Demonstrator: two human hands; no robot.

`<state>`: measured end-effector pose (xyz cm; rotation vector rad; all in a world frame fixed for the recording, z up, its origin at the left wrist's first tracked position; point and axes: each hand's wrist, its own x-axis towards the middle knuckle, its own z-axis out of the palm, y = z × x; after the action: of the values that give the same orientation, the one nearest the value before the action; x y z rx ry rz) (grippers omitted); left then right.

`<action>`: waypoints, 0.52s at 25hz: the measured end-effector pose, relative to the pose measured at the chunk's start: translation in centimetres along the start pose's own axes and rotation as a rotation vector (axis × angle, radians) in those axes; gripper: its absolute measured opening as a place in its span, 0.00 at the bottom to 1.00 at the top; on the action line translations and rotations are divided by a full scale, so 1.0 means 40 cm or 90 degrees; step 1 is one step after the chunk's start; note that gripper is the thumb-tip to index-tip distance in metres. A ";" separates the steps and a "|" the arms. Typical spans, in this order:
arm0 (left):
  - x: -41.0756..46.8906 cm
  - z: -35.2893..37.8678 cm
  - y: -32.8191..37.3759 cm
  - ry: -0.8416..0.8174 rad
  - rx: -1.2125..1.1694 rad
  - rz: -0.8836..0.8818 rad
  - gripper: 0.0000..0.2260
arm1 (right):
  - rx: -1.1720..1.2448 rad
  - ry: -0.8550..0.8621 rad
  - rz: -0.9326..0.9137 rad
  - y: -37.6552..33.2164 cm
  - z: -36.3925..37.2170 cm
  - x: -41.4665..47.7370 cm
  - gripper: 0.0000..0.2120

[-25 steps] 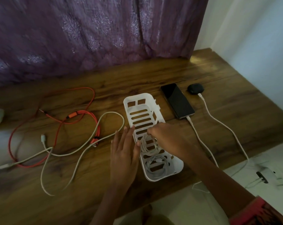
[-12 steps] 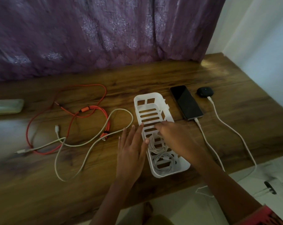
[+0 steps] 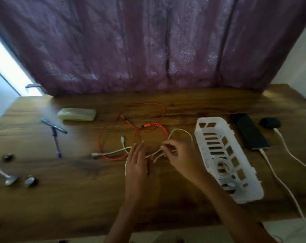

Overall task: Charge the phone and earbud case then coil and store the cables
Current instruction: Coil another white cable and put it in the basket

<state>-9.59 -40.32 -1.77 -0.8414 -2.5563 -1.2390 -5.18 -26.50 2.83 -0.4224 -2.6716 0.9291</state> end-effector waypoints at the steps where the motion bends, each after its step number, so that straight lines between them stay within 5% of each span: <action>1: 0.003 -0.034 -0.026 0.036 -0.016 -0.003 0.17 | 0.058 -0.004 0.030 -0.036 0.040 0.006 0.13; 8: 0.024 -0.204 -0.167 0.191 -0.040 -0.058 0.16 | 0.095 0.017 0.107 -0.204 0.230 0.113 0.18; 13: 0.028 -0.262 -0.266 0.153 -0.027 -0.064 0.12 | -0.166 -0.097 0.130 -0.237 0.290 0.152 0.12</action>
<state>-17.34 -53.15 -1.73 -0.5402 -2.4116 -1.3381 -16.59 -37.84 1.13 -0.7206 -2.9449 0.6897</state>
